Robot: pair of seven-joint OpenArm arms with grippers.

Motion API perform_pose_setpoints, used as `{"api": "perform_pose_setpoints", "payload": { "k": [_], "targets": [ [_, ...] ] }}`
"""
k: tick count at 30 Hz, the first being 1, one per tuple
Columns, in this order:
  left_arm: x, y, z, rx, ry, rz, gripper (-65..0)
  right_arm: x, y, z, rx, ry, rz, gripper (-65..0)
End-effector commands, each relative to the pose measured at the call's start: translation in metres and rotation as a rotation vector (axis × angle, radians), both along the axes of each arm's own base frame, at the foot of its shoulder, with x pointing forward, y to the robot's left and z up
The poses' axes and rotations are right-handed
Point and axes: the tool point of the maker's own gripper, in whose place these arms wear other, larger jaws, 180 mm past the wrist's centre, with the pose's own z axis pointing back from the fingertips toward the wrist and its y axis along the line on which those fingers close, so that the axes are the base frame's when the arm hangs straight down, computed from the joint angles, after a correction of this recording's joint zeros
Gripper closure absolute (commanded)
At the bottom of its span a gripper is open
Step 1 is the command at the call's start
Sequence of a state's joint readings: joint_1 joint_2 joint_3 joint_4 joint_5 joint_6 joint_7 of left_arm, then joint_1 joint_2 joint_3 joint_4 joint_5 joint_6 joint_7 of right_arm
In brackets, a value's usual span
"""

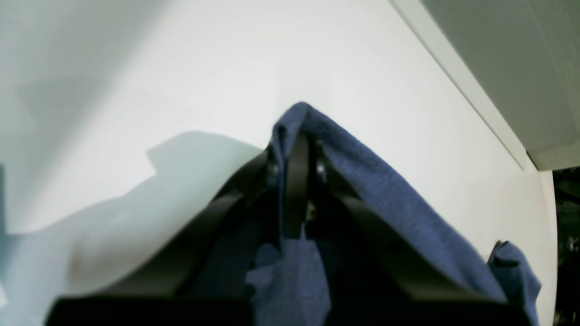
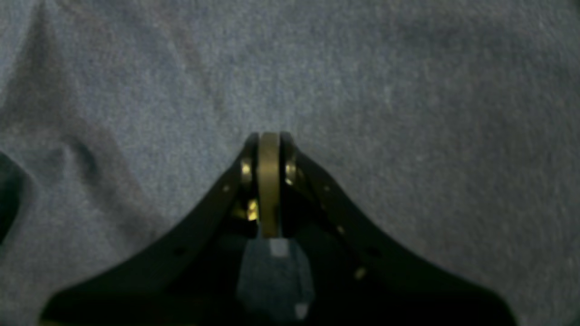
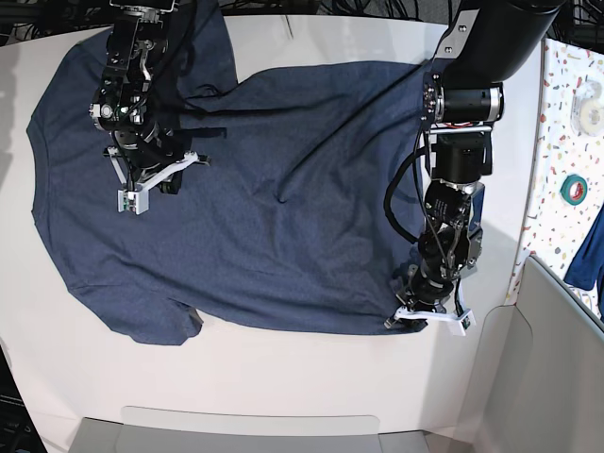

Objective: Layout the t-shirt on the table in an organized manner, then fold the t-shirt properly
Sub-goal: 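Pull the grasped side edge with the left gripper away from the shirt center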

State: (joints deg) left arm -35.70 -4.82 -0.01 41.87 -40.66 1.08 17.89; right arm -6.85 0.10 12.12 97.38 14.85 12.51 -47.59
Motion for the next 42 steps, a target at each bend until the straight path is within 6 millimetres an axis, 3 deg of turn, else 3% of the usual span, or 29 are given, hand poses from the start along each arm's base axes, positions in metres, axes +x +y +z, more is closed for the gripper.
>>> {"api": "perform_pose_setpoints", "payload": {
  "k": [1, 4, 8, 11, 16, 21, 24, 27, 28, 35, 42],
  "targets": [
    [0.018, 0.0, 0.032, 0.001, -0.093, 0.014, -0.4, 0.009, -0.001, 0.013, -0.005, -0.052, 0.002, 0.0],
    [0.02, 0.004, 0.038, 0.008, -0.126, 0.042, -8.7, 0.009, -0.001, 0.013, -0.005, -0.052, 0.002, 0.0],
    [0.024, 0.013, 0.047, 0.024, -0.181, 0.095, -27.0, 0.009, 0.0, 0.013, -0.002, -0.052, 0.002, 0.0],
    [0.031, 0.021, 0.057, 0.033, -0.178, 0.138, -32.0, 0.009, 0.0, 0.013, -0.002, -0.052, 0.002, 0.0],
    [0.04, 0.032, 0.046, 0.038, -0.072, 0.204, -32.1, 0.009, -0.002, 0.013, -0.006, -0.054, 0.003, 0.0],
    [0.039, 0.029, 0.042, 0.028, -0.039, 0.176, -31.1, 0.01, -0.002, 0.014, -0.006, -0.057, 0.003, 0.0],
    [0.011, 0.036, 0.02, 0.013, 0.08, 0.065, -19.5, 0.01, -0.003, 0.015, -0.009, -0.058, 0.002, 0.0],
    [-0.014, 0.017, 0.015, -0.003, 0.12, -0.038, -2.8, 0.009, -0.005, 0.014, -0.011, -0.058, -0.004, 0.0],
    [-0.021, 0.013, 0.016, 0.001, 0.114, -0.06, 0.0, 0.01, -0.004, 0.014, -0.011, -0.058, -0.001, 0.0],
    [-0.072, -0.011, 0.027, 0.024, 0.069, -0.157, -3.2, 0.011, -0.001, 0.016, -0.003, -0.064, 0.0, 0.0],
    [-0.084, -0.045, 0.016, -0.019, 0.104, -0.265, -3.3, 0.012, -0.001, 0.016, -0.003, -0.066, 0.0, 0.0]
  ]
}}
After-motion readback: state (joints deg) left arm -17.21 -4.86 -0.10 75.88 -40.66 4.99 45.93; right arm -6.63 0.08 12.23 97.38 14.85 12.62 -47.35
